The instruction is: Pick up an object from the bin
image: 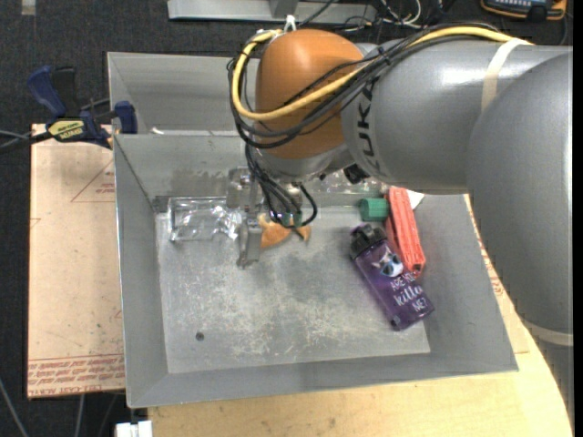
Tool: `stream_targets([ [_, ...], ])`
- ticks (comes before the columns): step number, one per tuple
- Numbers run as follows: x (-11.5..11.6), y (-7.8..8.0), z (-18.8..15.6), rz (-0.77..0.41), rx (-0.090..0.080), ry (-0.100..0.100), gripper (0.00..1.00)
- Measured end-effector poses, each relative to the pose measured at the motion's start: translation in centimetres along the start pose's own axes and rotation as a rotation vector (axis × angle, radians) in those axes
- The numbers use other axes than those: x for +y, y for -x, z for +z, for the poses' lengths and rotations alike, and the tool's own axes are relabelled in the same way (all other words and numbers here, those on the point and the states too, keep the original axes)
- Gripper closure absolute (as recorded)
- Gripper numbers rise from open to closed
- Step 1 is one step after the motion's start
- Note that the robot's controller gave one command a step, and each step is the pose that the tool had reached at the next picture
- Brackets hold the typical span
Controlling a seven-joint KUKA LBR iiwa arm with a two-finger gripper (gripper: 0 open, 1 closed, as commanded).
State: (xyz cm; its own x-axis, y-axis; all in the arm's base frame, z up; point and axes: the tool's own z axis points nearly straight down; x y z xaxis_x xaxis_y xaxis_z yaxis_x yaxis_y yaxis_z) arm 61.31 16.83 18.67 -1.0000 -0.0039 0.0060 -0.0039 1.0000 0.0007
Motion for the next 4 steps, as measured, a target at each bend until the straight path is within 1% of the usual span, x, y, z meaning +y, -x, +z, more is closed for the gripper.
stream_targets([
  [1,-0.1,0.1,-0.5,0.003,-0.007,0.001,0.00],
  [2,-3.5,-0.9,-3.0,-0.063,0.000,0.002,0.00],
  [3,-6.2,-3.6,-3.4,-0.165,-0.015,0.000,0.00],
  [4,-7.2,-3.3,0.9,-0.193,-0.012,0.002,0.00],
])
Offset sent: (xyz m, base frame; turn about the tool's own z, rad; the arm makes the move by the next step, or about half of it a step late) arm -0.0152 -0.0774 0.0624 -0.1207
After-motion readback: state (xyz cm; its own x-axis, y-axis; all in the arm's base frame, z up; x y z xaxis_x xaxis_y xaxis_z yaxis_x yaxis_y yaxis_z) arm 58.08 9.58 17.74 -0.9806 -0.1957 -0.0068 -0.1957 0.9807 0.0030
